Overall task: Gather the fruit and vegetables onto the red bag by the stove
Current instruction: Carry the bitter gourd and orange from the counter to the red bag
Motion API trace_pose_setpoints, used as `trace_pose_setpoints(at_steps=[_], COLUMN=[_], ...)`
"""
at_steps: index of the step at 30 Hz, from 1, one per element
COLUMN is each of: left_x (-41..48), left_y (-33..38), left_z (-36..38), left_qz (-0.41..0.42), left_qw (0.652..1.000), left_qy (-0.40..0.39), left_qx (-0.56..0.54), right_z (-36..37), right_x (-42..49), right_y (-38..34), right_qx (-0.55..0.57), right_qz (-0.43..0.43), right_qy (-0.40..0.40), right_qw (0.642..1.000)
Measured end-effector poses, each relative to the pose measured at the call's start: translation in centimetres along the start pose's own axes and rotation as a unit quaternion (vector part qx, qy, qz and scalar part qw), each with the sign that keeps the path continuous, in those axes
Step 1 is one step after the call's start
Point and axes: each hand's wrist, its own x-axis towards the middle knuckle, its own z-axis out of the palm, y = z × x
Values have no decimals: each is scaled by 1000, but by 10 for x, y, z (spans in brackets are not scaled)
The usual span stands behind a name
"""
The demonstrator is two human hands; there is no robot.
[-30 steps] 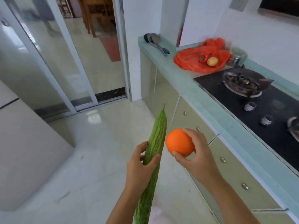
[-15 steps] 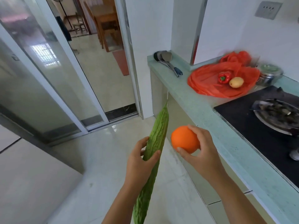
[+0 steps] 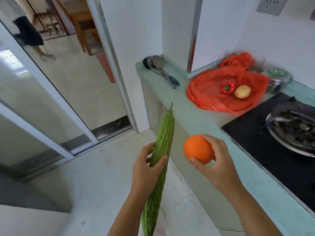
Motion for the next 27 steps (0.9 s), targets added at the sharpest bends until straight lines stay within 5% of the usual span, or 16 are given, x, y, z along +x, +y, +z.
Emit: trace_pose_setpoints(at_steps=[14, 27], left_x=[223, 313], left_y=[33, 51], left_z=[10, 57], left_qz=[35, 52], left_qw=[994, 979], left_qy=[-100, -194], left_qx=[-11, -17], right_z=[37, 33], right_x=[185, 257], right_y=[3, 42], right_qx=[-67, -88], right_qz=[18, 108], right_qy=[92, 136], right_qw=[993, 981])
